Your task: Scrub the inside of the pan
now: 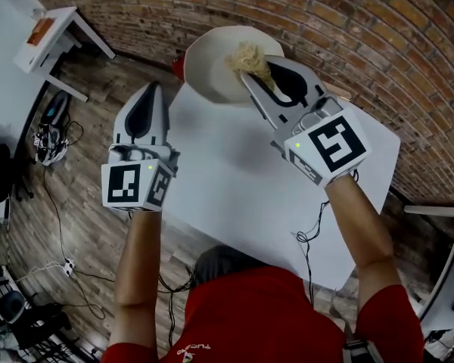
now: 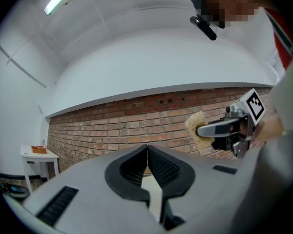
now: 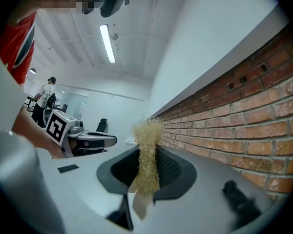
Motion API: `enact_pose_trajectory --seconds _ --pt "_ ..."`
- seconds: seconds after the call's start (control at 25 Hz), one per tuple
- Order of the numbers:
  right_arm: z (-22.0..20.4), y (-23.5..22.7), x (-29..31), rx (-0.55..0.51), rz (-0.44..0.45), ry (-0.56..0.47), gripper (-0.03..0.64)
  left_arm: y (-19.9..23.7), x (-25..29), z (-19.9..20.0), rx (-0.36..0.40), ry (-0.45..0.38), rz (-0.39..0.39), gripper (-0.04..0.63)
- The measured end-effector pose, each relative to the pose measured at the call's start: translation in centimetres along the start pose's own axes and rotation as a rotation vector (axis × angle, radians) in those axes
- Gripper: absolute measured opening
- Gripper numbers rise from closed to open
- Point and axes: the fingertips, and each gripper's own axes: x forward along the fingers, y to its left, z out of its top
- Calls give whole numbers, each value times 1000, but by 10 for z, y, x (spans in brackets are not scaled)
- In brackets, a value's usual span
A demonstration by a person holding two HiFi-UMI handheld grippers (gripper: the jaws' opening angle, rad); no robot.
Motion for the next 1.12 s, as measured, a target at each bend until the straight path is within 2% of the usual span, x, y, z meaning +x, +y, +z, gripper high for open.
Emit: enact_pose_trajectory --seconds 0.32,0.48,0.6,0.8,1.12 --pt "-26 -7 42 -47 31 39 87 11 37 -28 44 20 11 15" --pt "-46 -13 66 -26 11 88 87 21 53 -45 46 30 -10 15" --pt "-71 -19 86 -14 14 160 87 31 64 -62 42 51 -14 15" --pt "-118 -26 120 -43 82 336 87 47 78 -98 44 105 -31 15" --pt "-193 -29 174 -54 177 533 87 82 100 -143 11 138 -23 15"
